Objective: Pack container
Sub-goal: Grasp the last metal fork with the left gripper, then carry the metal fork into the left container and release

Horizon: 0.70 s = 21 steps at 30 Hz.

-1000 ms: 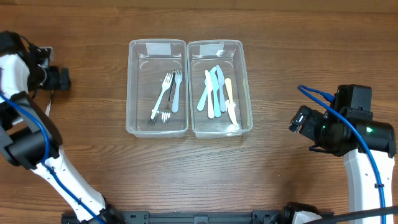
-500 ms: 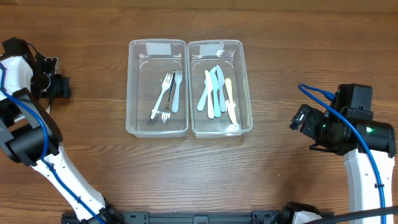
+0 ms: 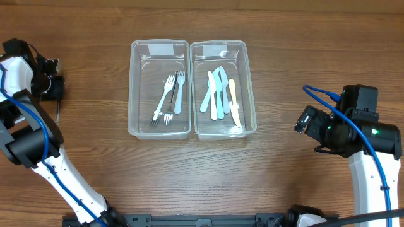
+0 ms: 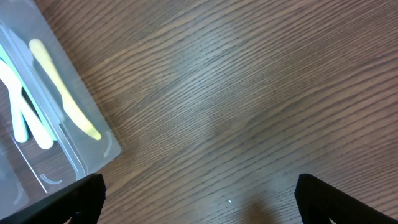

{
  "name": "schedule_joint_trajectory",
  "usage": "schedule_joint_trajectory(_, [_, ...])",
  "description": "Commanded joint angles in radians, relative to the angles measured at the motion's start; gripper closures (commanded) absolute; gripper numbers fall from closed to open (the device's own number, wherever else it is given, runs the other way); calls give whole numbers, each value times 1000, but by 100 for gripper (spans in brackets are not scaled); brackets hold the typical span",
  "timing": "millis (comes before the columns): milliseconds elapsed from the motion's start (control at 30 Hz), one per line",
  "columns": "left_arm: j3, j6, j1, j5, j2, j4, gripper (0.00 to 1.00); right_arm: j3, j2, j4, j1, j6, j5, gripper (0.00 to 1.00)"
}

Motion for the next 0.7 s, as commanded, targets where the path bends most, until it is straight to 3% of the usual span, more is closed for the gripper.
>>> schedule_joint_trajectory(0, [-11,-60,-8,3,26,-26,96,4,1,5,-1,-4,9,0])
schedule_joint_trajectory(233, [-11,-132,-117,29,-209,-98,96,4,1,11,-1,-4,8,0])
schedule_joint_trajectory(467, [-11,-301,-430,17,-594,-206,96,4,1,27,-1,-3,-3,0])
schedule_joint_trajectory(667, [-50,-497,-692,9,-597,-215,96,4,1,20,-1,0,-12,0])
